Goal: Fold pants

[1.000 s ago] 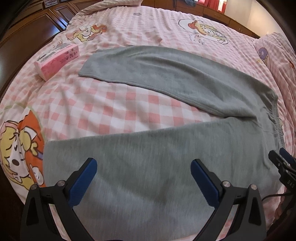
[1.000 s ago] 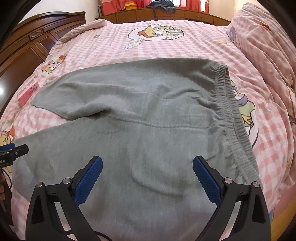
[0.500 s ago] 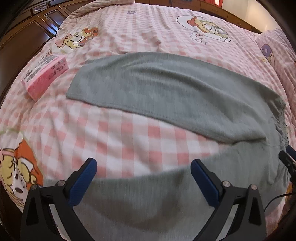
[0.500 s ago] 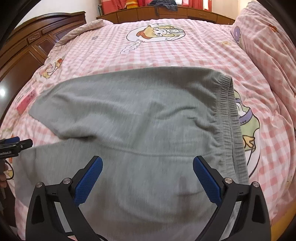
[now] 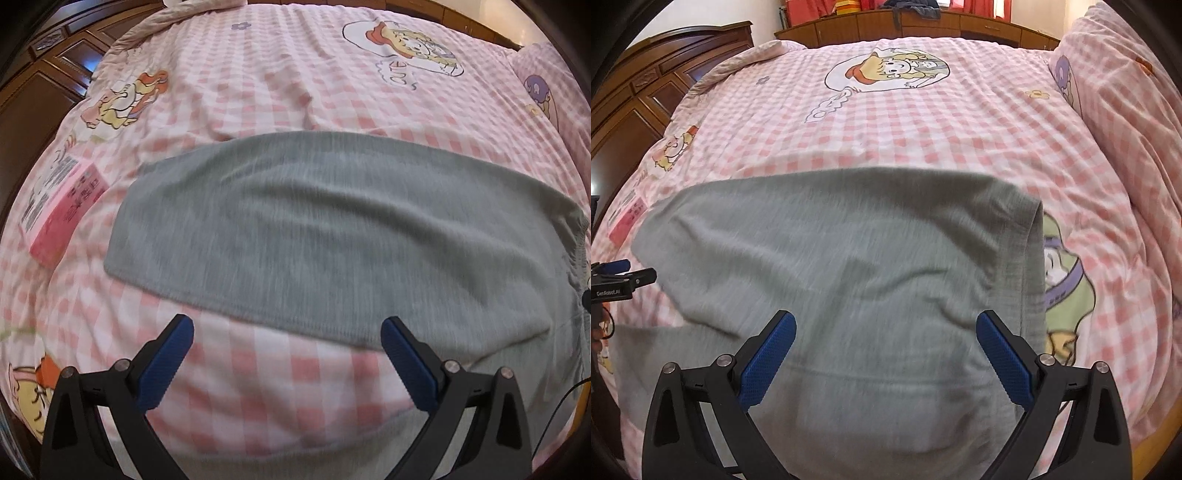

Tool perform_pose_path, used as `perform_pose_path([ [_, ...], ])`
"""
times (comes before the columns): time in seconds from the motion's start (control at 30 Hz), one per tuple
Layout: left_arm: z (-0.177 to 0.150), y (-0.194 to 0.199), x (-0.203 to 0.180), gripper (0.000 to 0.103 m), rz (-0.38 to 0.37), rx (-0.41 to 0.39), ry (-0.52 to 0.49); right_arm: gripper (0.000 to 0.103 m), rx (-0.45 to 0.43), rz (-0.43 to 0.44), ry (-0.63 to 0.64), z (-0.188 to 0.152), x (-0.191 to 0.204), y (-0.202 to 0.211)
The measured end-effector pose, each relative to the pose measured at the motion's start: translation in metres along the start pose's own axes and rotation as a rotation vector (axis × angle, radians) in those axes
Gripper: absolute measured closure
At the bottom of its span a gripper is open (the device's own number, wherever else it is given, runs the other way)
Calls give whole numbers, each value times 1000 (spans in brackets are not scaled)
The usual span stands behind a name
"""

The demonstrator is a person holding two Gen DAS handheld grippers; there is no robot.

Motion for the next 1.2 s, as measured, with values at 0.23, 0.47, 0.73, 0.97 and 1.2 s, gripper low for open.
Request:
perform_pose_path([
  [0.23,27,-17,0,0,7,-5,-29,3,30,-27,46,23,-6,-12],
  [0.47,67,-36,12,0,3,-54,-94,3,96,-73,77,49,-20,-39],
  [0.73,107,-67,16,0,-25,-59,-188,3,122,-94,81,79,-38,-58],
  [0.97,130,-99,18,0,-78,-37,-250,3,206,-90,107,100,-56,-88],
  [1.2,134,-126,21,0,-185,8,-258,3,297,-48,59,104,-83,-126],
])
Point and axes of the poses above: each gripper's, at about its wrist camera, not at the fingertips, and y roughly against the way its jaws point, x to its left, z to its top, the point moved 2 cm from there along -y, roughly the way its jaws point, and after that the axes turned 15 degrees about z, right-handed, at the moved point
